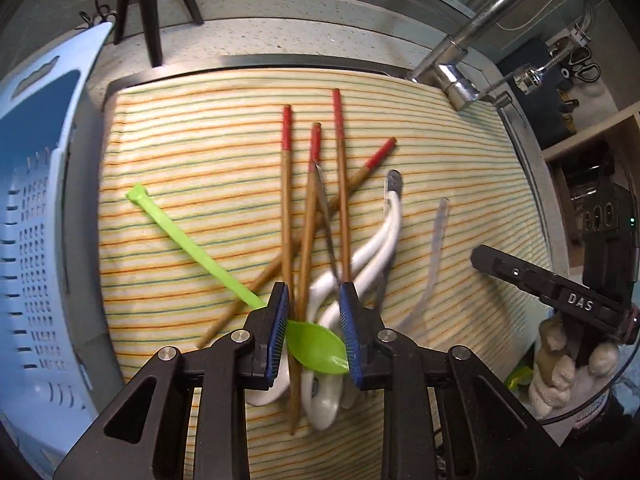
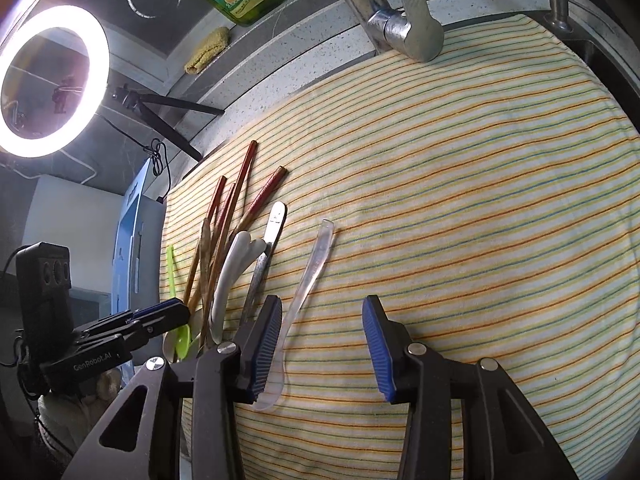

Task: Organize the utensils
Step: 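Position the left tool fingers around the white ceramic spoon handle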

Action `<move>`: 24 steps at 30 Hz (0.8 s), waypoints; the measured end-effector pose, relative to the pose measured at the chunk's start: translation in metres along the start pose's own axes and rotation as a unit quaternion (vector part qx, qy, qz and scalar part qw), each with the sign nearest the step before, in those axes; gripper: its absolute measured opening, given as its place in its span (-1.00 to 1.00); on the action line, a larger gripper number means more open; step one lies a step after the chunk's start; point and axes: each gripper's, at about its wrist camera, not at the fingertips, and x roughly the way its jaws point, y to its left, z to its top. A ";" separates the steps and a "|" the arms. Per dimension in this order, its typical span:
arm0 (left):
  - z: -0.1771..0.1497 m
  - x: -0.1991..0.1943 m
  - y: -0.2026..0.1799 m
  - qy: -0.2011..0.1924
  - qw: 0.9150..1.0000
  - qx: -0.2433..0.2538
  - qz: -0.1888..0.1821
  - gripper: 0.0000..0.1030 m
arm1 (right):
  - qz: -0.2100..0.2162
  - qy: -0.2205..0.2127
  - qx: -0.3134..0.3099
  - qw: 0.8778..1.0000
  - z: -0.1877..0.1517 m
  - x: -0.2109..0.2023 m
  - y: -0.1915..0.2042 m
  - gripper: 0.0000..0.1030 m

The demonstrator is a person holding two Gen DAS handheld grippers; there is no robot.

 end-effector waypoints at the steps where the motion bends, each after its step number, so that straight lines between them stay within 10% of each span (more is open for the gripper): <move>1: 0.001 0.000 0.004 0.000 1.000 -0.003 0.005 -0.55 | 0.001 0.002 -0.001 1.000 0.001 0.001 0.000 -0.26; 12: -0.004 -0.014 0.012 -0.038 0.996 0.028 0.075 -0.54 | 0.021 0.034 -0.045 0.998 0.001 0.021 0.036 -0.26; 24: -0.034 -0.039 -0.002 -0.062 0.996 0.040 0.041 -0.53 | 0.061 0.075 -0.079 0.992 0.002 0.048 0.079 -0.26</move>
